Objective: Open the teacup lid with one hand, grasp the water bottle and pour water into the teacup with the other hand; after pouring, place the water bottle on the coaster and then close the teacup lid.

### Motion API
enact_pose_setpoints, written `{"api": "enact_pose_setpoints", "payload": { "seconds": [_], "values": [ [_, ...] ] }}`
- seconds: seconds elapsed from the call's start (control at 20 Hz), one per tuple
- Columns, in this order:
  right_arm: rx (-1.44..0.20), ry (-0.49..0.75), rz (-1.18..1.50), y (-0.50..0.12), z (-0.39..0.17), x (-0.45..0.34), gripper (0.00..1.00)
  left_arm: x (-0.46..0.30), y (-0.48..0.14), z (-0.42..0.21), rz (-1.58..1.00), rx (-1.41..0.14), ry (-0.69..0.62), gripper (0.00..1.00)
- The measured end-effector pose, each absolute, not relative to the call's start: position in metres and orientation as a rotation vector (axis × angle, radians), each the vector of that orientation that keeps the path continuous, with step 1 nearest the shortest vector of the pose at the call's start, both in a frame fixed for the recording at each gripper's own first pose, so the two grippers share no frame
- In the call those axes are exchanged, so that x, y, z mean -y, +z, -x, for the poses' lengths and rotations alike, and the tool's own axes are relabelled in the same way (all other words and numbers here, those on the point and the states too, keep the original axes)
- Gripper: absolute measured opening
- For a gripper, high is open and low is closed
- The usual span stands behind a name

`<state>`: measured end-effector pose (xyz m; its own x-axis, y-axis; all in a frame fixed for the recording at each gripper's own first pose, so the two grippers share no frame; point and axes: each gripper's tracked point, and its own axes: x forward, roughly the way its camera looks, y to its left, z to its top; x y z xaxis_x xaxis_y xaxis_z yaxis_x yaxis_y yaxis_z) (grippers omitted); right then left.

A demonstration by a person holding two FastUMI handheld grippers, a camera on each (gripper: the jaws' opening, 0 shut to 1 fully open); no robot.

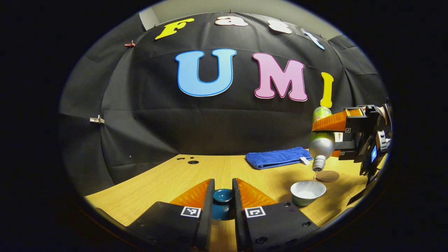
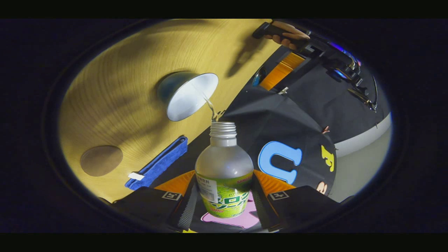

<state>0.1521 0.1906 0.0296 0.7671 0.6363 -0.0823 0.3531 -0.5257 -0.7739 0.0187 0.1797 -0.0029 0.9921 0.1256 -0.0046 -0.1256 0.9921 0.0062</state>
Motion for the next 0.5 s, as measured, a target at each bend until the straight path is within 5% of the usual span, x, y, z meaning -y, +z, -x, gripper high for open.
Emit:
{"api": "enact_pose_setpoints", "payload": {
  "seconds": [0.5],
  "values": [
    [0.766, 0.467, 2.214, 0.0274, -0.1488, -0.1937, 0.77, -0.1794, -0.0031, -0.0191, -0.006, -0.004, 0.127, 0.31]
  ]
}}
